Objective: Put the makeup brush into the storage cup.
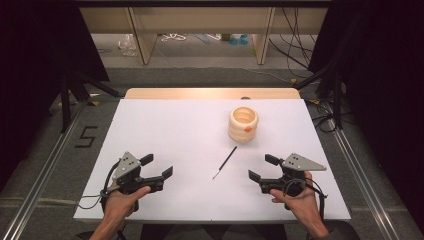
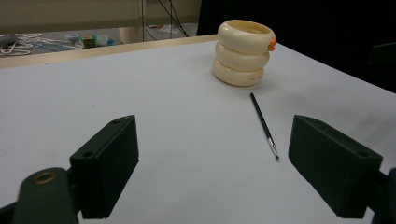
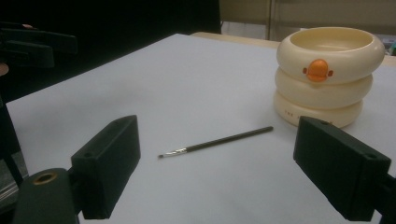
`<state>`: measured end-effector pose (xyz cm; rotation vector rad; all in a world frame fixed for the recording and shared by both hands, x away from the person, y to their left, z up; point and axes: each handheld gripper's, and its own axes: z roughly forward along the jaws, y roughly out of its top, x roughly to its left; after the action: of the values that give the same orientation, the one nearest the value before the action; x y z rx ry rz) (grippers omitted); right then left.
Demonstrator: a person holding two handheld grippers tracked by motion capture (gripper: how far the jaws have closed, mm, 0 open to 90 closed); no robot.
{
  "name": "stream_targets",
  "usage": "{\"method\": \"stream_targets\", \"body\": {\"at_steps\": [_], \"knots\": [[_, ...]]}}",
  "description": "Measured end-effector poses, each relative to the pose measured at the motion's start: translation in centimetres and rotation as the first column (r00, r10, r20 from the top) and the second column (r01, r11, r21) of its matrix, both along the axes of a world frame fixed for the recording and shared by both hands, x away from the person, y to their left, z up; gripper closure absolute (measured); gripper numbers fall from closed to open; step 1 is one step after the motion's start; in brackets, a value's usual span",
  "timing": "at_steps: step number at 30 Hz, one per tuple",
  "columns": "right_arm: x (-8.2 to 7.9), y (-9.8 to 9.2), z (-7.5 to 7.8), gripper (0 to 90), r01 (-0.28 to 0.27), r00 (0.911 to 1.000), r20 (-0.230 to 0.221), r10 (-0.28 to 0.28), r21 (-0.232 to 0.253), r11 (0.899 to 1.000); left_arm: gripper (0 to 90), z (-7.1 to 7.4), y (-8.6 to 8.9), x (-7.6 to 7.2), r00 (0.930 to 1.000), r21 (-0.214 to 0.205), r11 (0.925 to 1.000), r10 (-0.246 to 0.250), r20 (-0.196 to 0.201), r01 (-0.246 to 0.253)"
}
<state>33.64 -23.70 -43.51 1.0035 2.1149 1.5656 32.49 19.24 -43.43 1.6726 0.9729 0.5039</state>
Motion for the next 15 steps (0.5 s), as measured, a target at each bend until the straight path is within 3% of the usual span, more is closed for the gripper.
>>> {"method": "stream_targets", "body": {"at_steps": [6,9,15], "knots": [[0.14,-0.07,-0.04,15.9,-0.01,0.9999,-0.004,0.01,-0.01,1.0,15.5,-0.01,0.0,0.01,1.0,-0.001,1.0,0.0,-0.001,0.0],[0.29,0.03,-0.11,16.2,-0.023,0.9996,-0.016,0.023,0.008,1.0,15.5,0.0,0.0,0.02,1.0,-0.001,1.0,0.0,-0.001,0.0],[0.78,0.11,0.03,15.8,-0.035,0.999,-0.027,0.034,-0.016,0.999,15.5,0.0,-0.05,0.05,1.0,-0.002,1.0,0.001,-0.002,-0.001]]}}
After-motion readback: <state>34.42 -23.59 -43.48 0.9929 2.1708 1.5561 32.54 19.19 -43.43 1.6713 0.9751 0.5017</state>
